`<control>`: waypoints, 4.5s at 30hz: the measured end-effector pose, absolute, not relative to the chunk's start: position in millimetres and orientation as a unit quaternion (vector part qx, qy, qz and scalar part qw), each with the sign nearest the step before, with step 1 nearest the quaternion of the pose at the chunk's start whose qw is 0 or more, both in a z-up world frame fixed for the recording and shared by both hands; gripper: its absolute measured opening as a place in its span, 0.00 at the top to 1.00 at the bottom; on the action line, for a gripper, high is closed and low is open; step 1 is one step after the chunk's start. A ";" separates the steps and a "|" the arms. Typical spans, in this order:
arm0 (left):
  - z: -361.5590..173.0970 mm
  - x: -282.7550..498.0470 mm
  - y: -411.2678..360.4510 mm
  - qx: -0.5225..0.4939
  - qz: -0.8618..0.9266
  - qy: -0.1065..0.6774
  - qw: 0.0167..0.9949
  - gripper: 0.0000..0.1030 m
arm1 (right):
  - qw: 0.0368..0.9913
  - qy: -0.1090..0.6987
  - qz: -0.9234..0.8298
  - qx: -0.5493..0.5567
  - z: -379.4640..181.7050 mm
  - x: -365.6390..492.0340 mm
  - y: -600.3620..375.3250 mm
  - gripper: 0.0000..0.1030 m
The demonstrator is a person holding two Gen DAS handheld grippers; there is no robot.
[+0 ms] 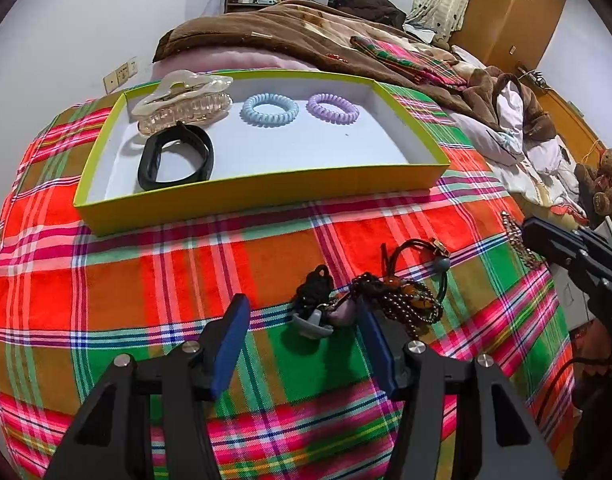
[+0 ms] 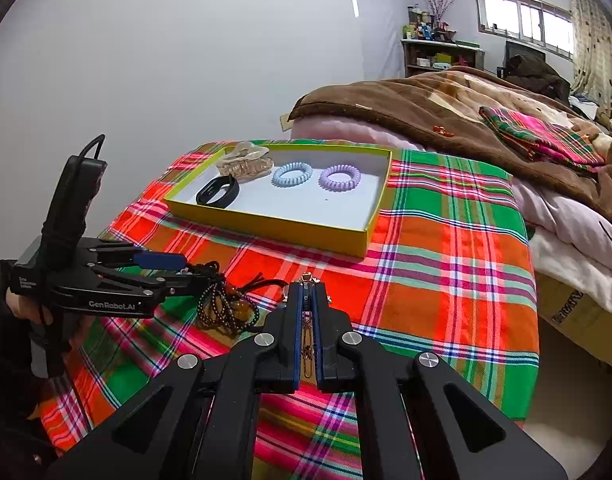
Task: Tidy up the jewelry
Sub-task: 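Grasp the black hair tie with pink bead using the left gripper, then carry the pink-bead tie and gold pendant over the box while both grippers hold, then lower both held items into the box and open both grippers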
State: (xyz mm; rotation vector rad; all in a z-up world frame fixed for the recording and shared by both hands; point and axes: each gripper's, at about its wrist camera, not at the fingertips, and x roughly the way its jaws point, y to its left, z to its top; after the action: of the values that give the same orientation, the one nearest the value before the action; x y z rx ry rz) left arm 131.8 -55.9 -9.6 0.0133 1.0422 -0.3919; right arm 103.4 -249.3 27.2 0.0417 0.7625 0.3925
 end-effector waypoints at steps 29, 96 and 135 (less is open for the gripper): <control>4.8 127.5 -44.6 -0.017 -0.180 0.479 0.859 0.71 | 0.913 0.361 0.187 0.024 33.5 101.8 -251.1 0.96; 8.7 258.1 -47.4 -0.007 -0.162 0.471 0.867 0.71 | 0.900 0.407 0.153 0.016 2.2 263.0 -209.3 0.96; -2.5 262.8 -52.1 -0.015 -0.162 0.484 0.860 0.64 | 0.900 0.411 0.142 0.013 -6.6 271.9 -208.8 0.91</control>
State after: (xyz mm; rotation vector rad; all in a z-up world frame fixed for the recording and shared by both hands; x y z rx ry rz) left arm 262.8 -52.1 -2.5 -0.0315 1.0160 -0.3404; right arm 271.9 -208.8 -6.6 0.0264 0.8506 0.2940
